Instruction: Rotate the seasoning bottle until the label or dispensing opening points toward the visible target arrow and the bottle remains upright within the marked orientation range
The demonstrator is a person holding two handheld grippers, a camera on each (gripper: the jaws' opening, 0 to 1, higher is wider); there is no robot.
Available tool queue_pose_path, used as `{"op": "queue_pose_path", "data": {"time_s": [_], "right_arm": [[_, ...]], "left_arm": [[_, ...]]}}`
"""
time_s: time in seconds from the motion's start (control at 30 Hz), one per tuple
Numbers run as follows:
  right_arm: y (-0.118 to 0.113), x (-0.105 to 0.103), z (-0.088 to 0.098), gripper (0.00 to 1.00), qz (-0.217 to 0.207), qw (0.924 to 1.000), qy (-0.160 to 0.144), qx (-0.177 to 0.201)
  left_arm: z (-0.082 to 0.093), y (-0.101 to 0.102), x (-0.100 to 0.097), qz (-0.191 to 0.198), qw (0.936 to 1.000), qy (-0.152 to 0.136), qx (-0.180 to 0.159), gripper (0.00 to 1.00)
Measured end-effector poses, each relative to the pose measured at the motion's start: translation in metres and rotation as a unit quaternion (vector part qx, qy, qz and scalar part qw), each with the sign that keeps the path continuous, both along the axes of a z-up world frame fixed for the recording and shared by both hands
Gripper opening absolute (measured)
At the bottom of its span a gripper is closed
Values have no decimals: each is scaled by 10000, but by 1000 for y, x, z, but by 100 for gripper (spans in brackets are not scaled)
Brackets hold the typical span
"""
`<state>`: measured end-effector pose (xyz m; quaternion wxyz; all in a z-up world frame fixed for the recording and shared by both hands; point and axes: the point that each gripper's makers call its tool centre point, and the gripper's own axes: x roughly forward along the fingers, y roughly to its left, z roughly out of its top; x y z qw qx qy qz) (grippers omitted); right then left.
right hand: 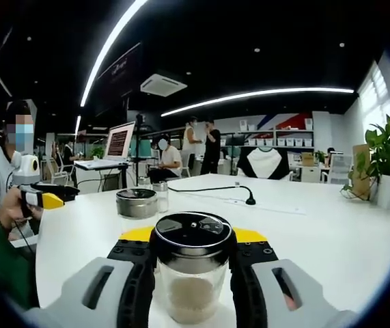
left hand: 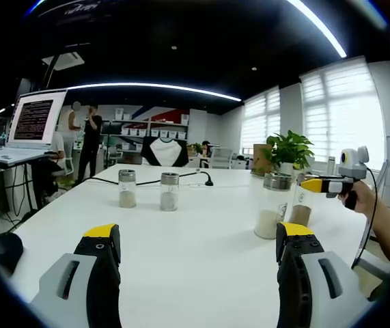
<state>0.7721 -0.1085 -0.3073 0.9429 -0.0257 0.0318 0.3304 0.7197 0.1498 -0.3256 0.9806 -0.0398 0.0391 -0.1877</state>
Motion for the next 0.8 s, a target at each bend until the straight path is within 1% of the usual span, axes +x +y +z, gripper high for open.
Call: {"op": "queue_pose_path", "data": {"time_s": [0.13,0.43,0.8], "right_arm": [[0,0,0,40,-94,10000,-7,12],[0,1,0,40,-341,9994,-5,-10],[-1,5,-1,40,-860,9963,-34,-17]], "left_arm": [[0,-4,-2,-24,10000,-1,-3,100],[0,-1,-2,-7,10000,-4,-29,100],[0,-2,-2,-13,10000,15,-28,100]]}}
